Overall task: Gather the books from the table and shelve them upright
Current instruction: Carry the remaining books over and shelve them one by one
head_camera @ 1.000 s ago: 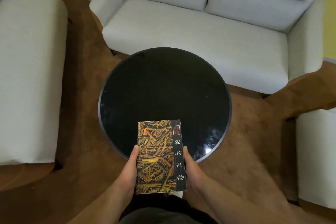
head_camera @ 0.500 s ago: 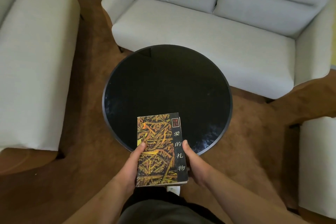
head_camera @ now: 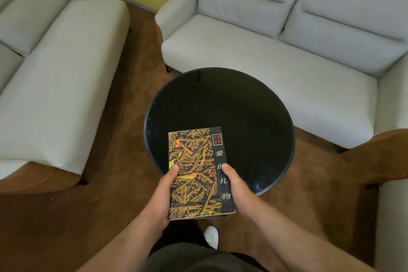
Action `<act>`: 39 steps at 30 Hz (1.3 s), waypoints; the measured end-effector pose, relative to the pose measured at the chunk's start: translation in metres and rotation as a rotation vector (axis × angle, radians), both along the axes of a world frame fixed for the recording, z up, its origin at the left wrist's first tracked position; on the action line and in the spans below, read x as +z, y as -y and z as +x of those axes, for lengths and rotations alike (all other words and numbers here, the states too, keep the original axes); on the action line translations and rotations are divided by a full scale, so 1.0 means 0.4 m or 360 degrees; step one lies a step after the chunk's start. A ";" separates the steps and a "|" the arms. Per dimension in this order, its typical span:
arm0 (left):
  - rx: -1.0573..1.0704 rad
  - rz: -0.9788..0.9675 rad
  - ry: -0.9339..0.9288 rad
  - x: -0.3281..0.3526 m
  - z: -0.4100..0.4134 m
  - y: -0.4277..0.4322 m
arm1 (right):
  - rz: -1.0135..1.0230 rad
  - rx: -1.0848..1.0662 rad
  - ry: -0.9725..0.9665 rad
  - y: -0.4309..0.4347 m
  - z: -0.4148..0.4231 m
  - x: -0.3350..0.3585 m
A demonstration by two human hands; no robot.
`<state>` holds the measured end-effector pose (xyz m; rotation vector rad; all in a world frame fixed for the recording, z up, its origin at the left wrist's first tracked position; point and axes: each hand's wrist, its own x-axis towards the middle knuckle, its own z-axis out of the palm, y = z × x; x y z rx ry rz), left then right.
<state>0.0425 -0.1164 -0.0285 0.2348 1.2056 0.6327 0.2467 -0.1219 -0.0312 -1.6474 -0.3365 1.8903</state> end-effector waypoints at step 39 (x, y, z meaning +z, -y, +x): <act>0.1786 0.0307 -0.0237 0.219 -1.248 0.615 | 0.0401 0.1764 0.0045 0.136 -1.532 0.142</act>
